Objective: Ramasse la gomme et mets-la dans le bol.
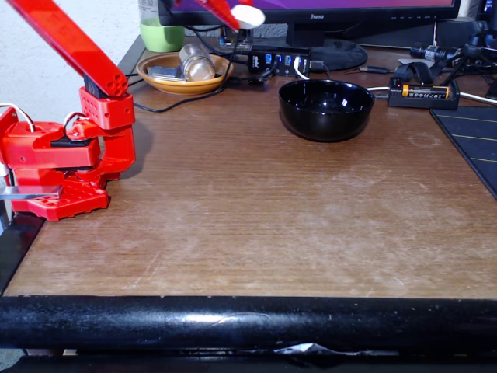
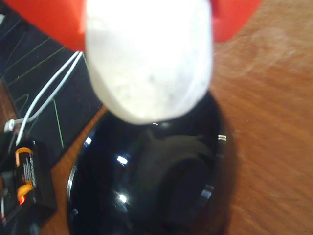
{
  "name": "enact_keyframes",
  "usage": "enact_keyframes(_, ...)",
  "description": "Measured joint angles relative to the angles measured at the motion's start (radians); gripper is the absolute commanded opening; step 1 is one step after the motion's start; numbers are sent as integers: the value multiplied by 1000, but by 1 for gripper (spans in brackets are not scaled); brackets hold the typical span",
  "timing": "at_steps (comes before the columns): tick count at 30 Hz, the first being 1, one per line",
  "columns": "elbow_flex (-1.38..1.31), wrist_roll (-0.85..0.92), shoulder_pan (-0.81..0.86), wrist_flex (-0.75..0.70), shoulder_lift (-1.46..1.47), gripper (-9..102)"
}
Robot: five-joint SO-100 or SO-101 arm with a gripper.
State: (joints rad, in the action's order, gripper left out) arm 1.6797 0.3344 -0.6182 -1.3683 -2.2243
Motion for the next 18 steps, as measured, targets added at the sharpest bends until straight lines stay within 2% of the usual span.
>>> enact_keyframes(18, -391, -37, 51, -83, 545, -5)
